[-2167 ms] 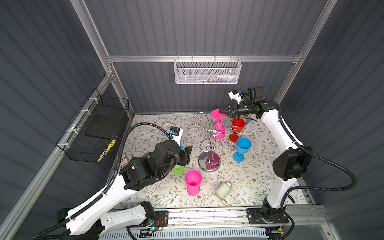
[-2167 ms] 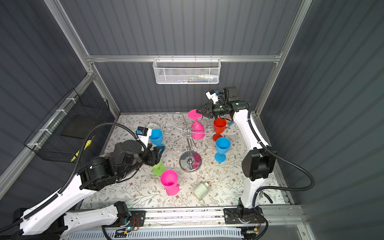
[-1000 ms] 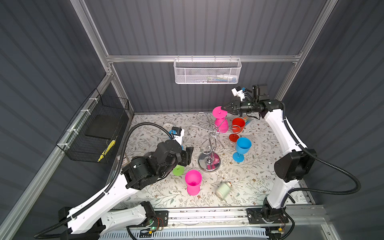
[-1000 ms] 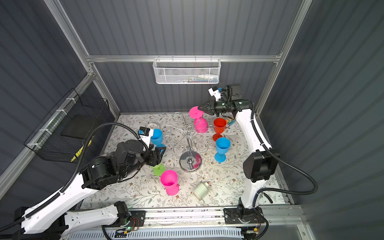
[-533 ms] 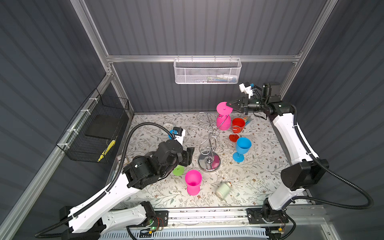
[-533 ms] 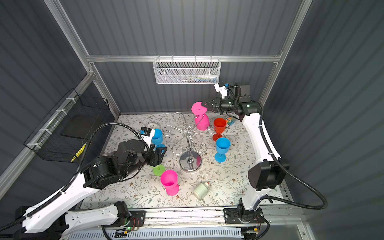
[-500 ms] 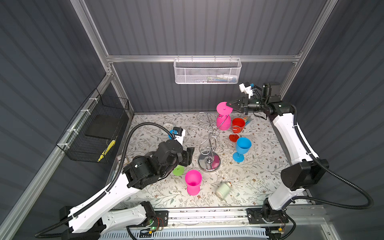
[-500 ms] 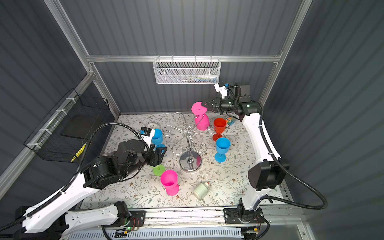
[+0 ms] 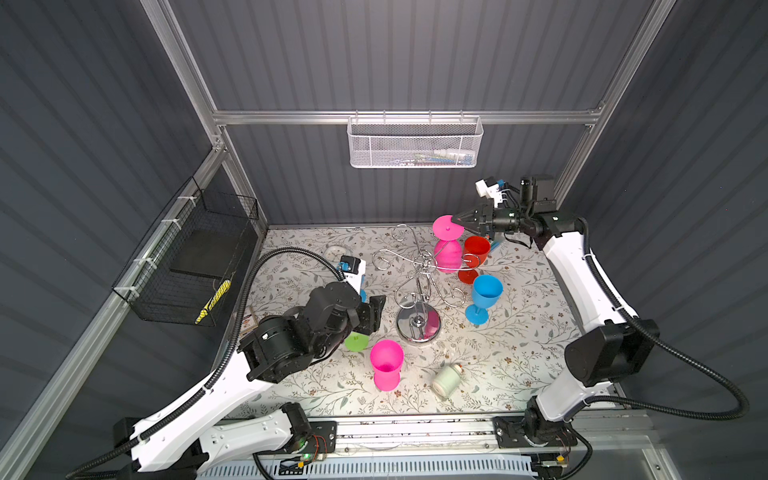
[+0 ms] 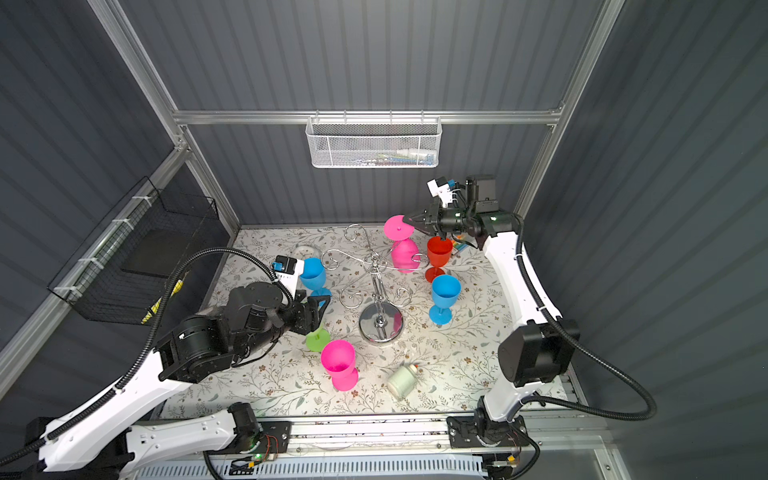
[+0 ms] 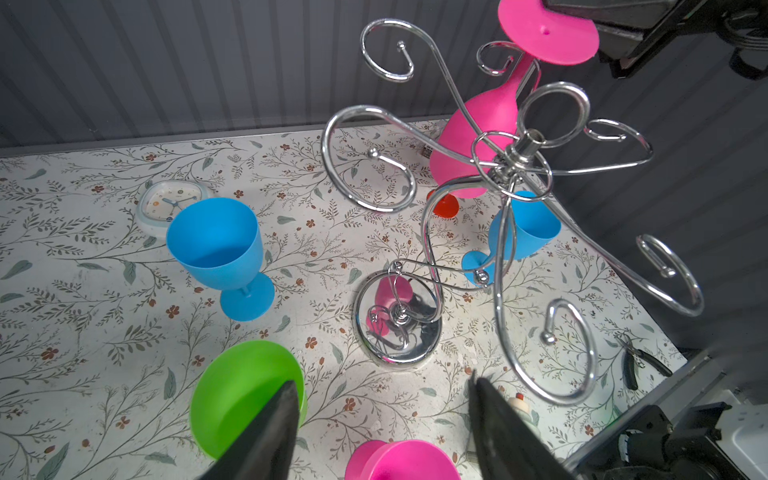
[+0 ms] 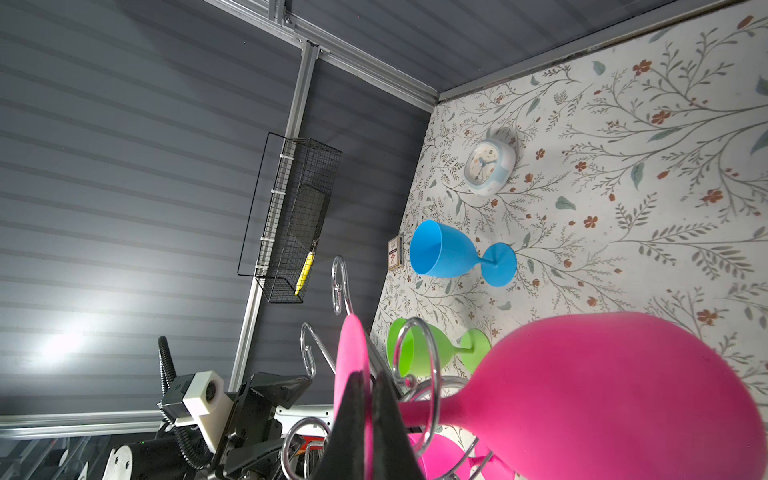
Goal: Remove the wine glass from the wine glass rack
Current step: 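Lift the magenta glass up off the rack arm with the right gripper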
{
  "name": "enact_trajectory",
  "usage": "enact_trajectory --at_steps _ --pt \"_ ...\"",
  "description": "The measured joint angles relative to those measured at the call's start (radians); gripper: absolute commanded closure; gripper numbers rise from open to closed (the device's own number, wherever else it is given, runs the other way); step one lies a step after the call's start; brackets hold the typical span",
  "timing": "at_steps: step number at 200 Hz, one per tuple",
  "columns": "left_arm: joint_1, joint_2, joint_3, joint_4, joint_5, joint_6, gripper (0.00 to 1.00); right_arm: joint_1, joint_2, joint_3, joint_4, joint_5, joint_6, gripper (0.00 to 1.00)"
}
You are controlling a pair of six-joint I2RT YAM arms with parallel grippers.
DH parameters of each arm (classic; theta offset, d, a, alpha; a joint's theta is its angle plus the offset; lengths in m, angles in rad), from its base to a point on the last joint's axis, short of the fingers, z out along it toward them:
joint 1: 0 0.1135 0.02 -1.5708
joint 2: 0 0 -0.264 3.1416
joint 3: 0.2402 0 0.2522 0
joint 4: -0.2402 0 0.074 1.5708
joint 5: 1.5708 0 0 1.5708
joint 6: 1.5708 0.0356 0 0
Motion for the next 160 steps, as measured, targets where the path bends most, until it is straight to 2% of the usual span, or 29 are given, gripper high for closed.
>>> enact_trajectory --at_steps 74,160 --pt "0.000 -0.018 -0.010 -0.001 0.000 -0.005 0.33 0.082 -0.014 0.003 0.042 0.027 0.039 1.00" --pt "0.000 -0.053 -0.011 -0.008 -0.001 -0.023 0.33 0.105 0.089 0.101 0.112 0.057 0.122 1.00"
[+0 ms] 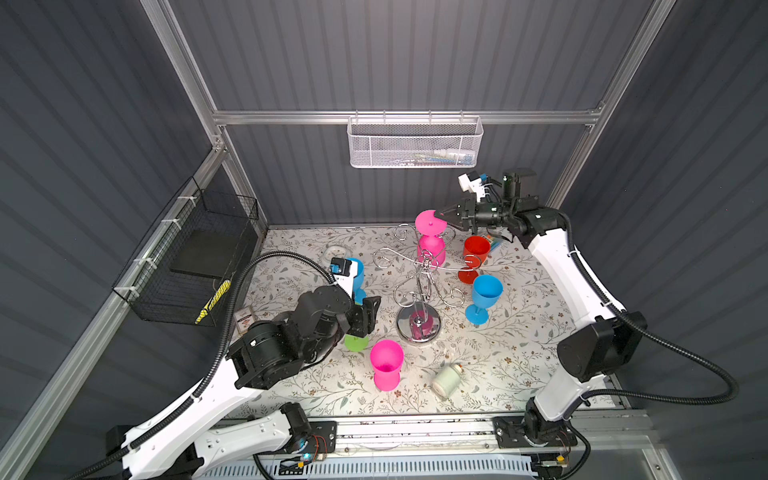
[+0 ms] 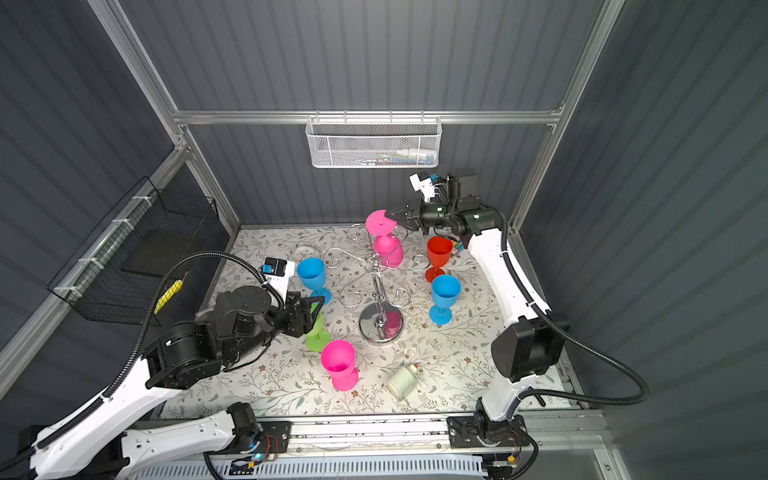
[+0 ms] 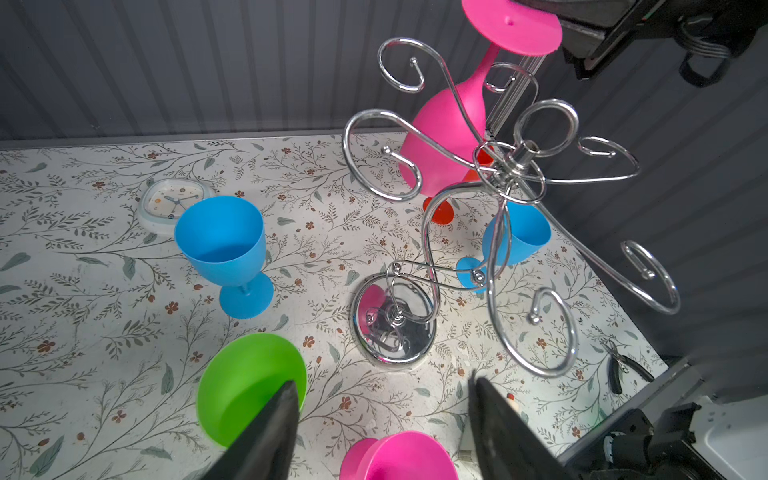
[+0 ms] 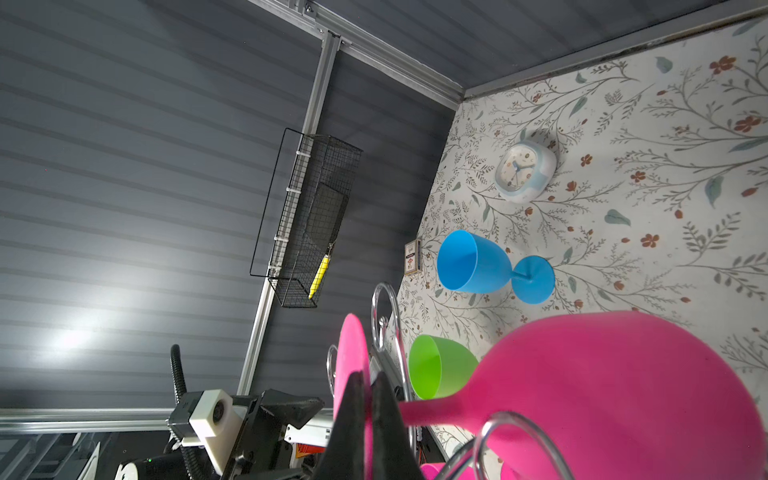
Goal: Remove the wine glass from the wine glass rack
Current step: 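Lift the magenta glass up off the rack arm with the right gripper, then bring the magenta glass toward the left gripper while the left gripper reaches toward it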
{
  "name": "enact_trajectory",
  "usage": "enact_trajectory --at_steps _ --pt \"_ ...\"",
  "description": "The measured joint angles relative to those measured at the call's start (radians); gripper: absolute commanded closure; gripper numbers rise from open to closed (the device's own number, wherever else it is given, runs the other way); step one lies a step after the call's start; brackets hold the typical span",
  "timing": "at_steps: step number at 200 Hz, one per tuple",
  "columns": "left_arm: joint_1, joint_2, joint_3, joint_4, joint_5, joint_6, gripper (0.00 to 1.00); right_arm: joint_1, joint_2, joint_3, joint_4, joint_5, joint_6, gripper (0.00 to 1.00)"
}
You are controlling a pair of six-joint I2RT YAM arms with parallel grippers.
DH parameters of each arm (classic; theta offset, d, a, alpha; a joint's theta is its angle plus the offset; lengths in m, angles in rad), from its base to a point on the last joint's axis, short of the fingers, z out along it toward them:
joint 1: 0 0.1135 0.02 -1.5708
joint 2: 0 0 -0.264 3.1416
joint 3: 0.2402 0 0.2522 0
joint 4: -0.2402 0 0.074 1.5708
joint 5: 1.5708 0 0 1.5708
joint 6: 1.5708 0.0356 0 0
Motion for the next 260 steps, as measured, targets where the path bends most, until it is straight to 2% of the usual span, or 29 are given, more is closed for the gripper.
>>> enact_trajectory --at_steps 44,82,121,151,176,216,234,260 --pt "0.000 0.000 0.000 -0.011 0.000 0.000 0.33 0.001 0.069 0.081 0.030 0.015 0.042 1.00" --pt "0.000 0.000 0.000 -0.011 0.000 0.000 0.33 -0.012 0.119 0.194 0.026 0.058 0.022 1.00" --pt "0.000 0.000 0.003 0.016 0.006 0.005 0.31 -0.089 0.112 0.254 0.046 0.105 -0.004 1.00" --pt "0.000 0.028 0.046 0.078 0.052 0.031 0.27 -0.142 0.068 0.254 0.055 0.154 -0.075 1.00" --pt "0.000 0.086 0.109 0.154 0.105 0.062 0.25 -0.150 -0.066 0.126 0.132 0.183 -0.162 1.00" --pt "0.000 0.173 0.204 0.258 0.185 0.109 0.17 -0.148 -0.422 -0.266 0.415 0.182 -0.311 1.00" --pt "0.000 0.190 0.227 0.312 0.229 0.121 0.13 -0.148 -0.530 -0.346 0.476 0.171 -0.394 1.00" --pt "0.000 0.235 0.297 0.367 0.291 0.129 0.12 -0.147 -0.666 -0.440 0.500 0.148 -0.532 1.00"
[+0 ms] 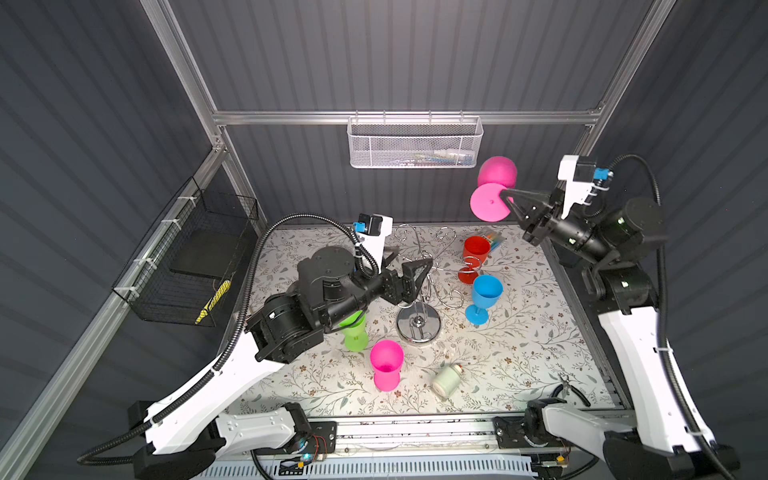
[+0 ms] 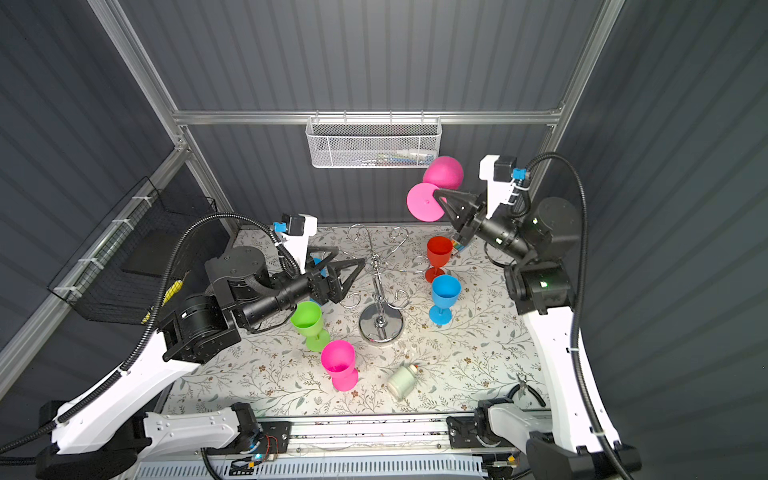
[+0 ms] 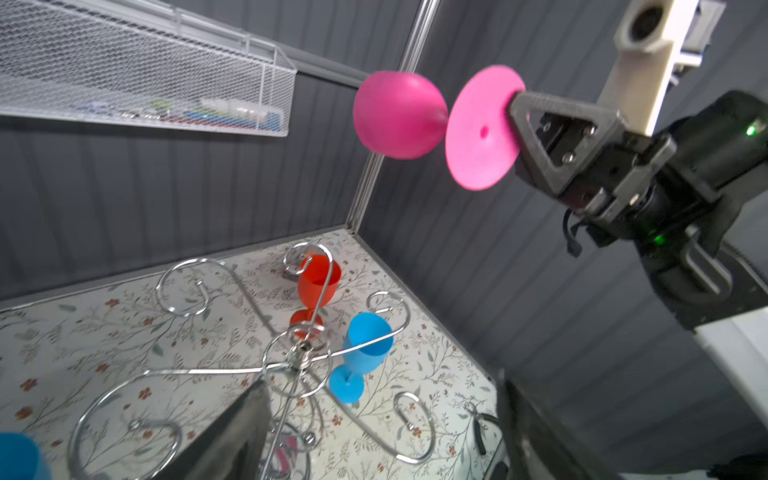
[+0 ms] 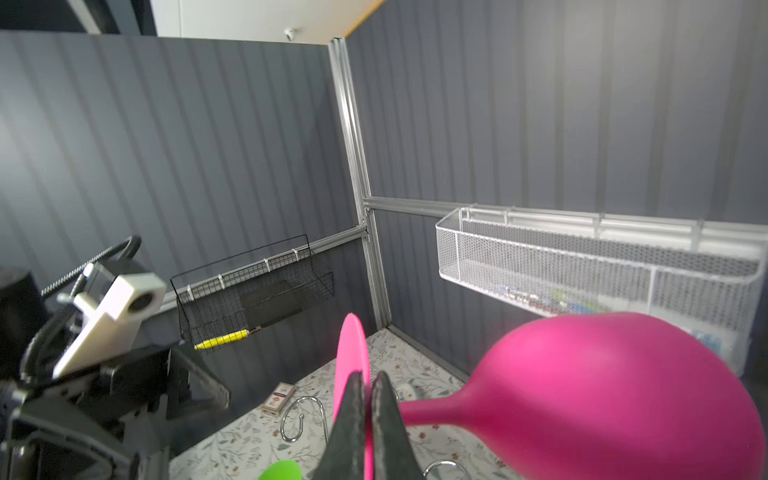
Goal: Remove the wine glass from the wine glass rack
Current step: 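Bring the magenta glass toward the left gripper while the left gripper reaches toward it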
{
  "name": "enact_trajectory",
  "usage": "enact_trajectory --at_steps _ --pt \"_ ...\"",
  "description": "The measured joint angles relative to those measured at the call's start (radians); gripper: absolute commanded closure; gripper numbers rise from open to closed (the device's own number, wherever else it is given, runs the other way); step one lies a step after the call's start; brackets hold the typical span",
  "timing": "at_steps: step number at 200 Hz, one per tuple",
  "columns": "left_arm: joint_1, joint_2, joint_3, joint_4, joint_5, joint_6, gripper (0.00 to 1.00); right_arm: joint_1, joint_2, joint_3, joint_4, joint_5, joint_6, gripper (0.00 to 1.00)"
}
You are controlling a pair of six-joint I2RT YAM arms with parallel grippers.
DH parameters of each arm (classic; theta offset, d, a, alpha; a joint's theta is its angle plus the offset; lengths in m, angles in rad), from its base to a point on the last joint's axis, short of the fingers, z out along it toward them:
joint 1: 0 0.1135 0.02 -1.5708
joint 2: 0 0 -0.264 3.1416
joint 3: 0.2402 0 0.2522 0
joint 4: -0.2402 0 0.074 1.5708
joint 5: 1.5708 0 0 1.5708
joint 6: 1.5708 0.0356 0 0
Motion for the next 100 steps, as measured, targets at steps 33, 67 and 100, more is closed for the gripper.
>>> enact_trajectory --at_steps 33,67,100 --pt "0.012 0.075 0.093 0.037 0.084 0.000 0.11 0.000 -0.151 -0.113 -0.011 -0.058 -0.175 1.00" --pt "0.089 0.140 0.115 0.094 0.249 -0.058 0.10 0.003 -0.276 -0.216 -0.024 -0.115 -0.357 1.00" --pt "0.120 0.185 0.124 0.123 0.383 -0.116 0.10 0.004 -0.367 -0.266 -0.095 -0.150 -0.547 1.00"
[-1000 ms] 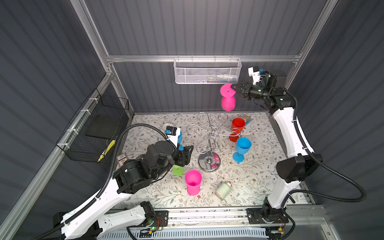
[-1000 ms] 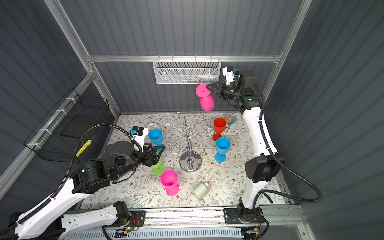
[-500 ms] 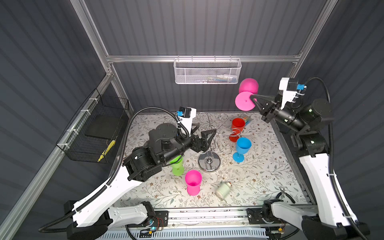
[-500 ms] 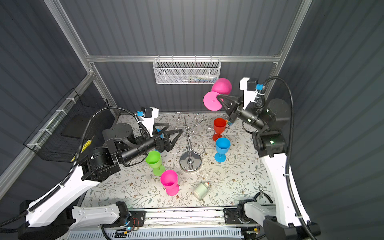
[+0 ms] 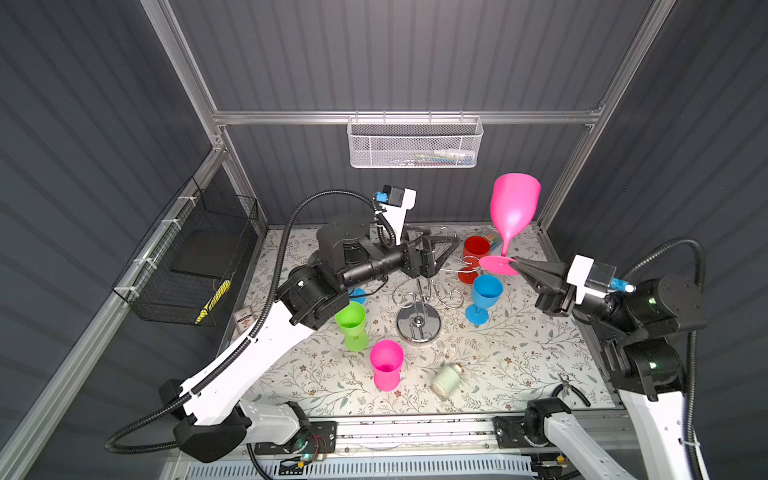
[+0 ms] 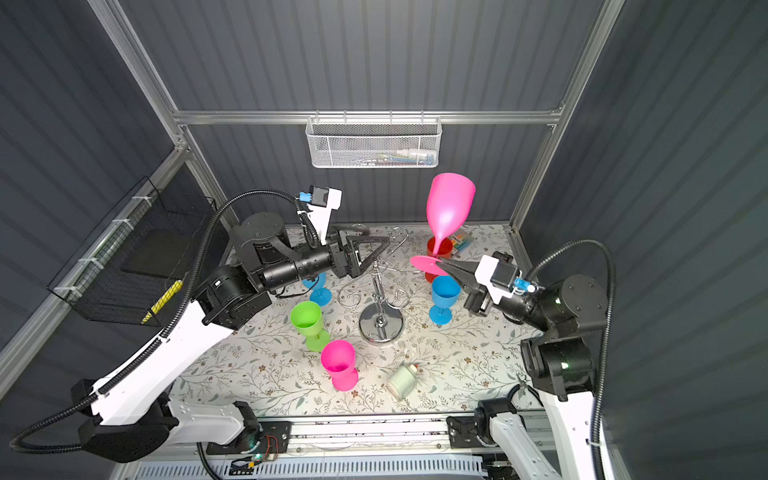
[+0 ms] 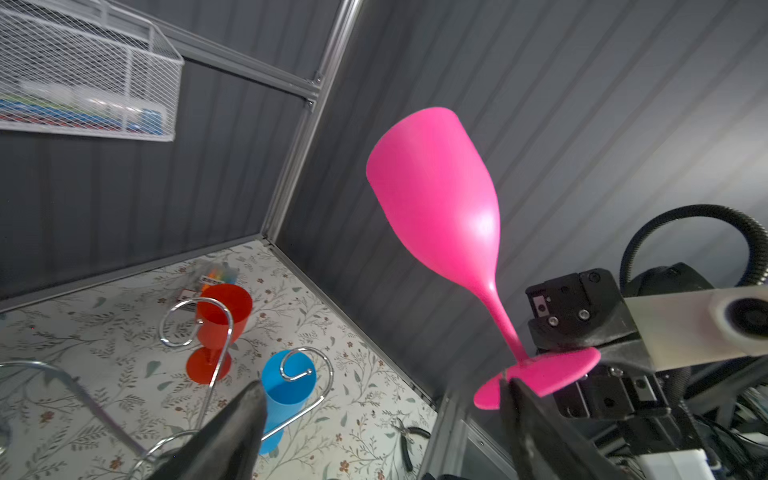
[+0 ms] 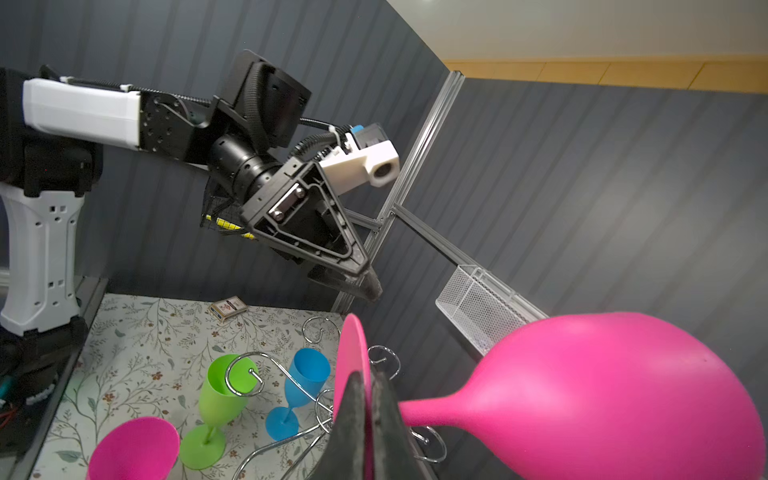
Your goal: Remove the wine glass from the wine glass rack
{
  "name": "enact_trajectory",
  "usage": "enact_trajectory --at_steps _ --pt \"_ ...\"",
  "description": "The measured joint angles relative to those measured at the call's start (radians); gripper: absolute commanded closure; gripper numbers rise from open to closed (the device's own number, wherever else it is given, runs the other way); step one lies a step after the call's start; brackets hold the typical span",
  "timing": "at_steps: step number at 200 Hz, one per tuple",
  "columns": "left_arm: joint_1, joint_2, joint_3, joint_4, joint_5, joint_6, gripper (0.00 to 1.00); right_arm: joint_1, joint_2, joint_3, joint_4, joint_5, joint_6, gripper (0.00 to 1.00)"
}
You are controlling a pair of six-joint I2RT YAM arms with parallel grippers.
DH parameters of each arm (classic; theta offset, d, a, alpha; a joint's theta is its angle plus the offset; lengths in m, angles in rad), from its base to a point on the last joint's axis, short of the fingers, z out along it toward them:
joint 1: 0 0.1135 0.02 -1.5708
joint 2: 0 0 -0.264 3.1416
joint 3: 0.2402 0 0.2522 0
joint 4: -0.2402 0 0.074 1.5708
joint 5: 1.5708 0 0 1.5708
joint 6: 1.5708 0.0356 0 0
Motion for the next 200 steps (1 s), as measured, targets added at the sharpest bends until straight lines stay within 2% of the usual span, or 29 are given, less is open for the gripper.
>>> enact_trajectory --at_steps 44,80,134,155,180,200 --pt "-0.001 0.077 0.009 0.066 0.209 -0.070 0.12 0.010 -0.039 -0.041 -0.049 -0.039 -0.145 1.00" --pt "-0.001 0.121 0.009 0.121 0.316 -0.122 0.16 0.035 -0.039 -0.056 -0.086 -0.042 -0.210 1.00" --pt "-0.008 0.142 0.008 0.191 0.380 -0.175 0.30 0.130 -0.034 -0.057 -0.124 -0.016 -0.298 1.00" --pt "-0.011 0.158 0.007 0.201 0.389 -0.182 0.40 0.168 -0.019 -0.057 -0.138 0.002 -0.322 1.00" --pt "-0.018 0.174 0.005 0.200 0.390 -0.191 0.46 0.211 0.000 -0.057 -0.141 0.033 -0.348 1.00" --pt "-0.023 0.179 0.003 0.200 0.390 -0.192 0.55 0.234 0.006 -0.057 -0.141 0.054 -0.362 1.00"
